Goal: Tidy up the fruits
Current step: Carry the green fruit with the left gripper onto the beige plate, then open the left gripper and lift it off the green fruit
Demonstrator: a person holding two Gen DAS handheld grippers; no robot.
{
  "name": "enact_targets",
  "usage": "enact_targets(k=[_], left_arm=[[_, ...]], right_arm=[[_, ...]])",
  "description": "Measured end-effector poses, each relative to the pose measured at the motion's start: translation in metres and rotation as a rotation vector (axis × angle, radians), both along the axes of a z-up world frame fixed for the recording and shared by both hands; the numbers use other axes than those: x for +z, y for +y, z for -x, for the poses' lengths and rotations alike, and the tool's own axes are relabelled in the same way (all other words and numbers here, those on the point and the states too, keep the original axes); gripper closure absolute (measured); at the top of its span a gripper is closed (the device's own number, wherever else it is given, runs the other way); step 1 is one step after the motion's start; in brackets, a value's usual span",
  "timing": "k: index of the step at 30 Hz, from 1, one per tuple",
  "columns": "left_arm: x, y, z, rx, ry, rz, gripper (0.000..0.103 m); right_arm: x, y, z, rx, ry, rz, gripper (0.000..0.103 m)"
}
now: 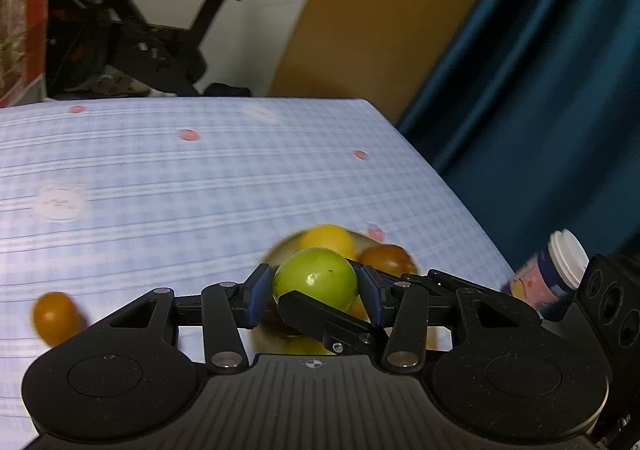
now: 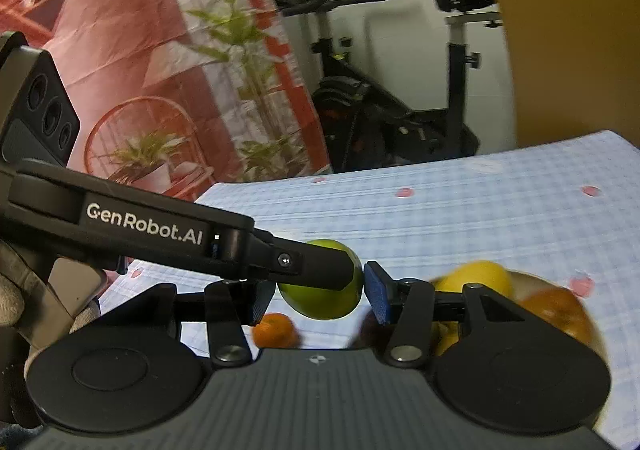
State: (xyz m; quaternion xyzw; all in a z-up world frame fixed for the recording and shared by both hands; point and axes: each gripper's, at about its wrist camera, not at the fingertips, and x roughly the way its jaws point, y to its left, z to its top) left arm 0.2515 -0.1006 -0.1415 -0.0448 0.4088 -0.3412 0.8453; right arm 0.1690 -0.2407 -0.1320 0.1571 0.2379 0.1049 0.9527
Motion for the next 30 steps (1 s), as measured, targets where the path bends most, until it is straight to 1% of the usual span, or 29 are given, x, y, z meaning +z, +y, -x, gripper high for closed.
enact_targets(k=[5,9,13,18,30], left_arm=[[-0.005,-0.032,0.012,-0.061,0.011,-0.009,0.053],[-0.015,-0.055,0.012,-0.102,0.021,-0.021,0.053],[-0.022,-0.072,0.016,-0.126,0.027,-0.033,0.053],[-0.028,-0.082,0.014,-0.136,0.033,-0.051,0.052],[-0.039,-0.092,0.012,-0.140,0.042,-0.069,0.052]], right_arm=[[-0.003,-0.025,0.024,-0.058,0.011,-0.016,0.052],[-0.008,-0.042,0.041,-0.099,0.021,-0.019,0.052],[-0.014,-0.053,0.052,-0.137,0.034,-0.023,0.052],[-0.019,-0.061,0.057,-0.168,0.046,-0.030,0.052],[-0.029,-0.061,0.058,-0.177,0.066,-0.006,0.052]])
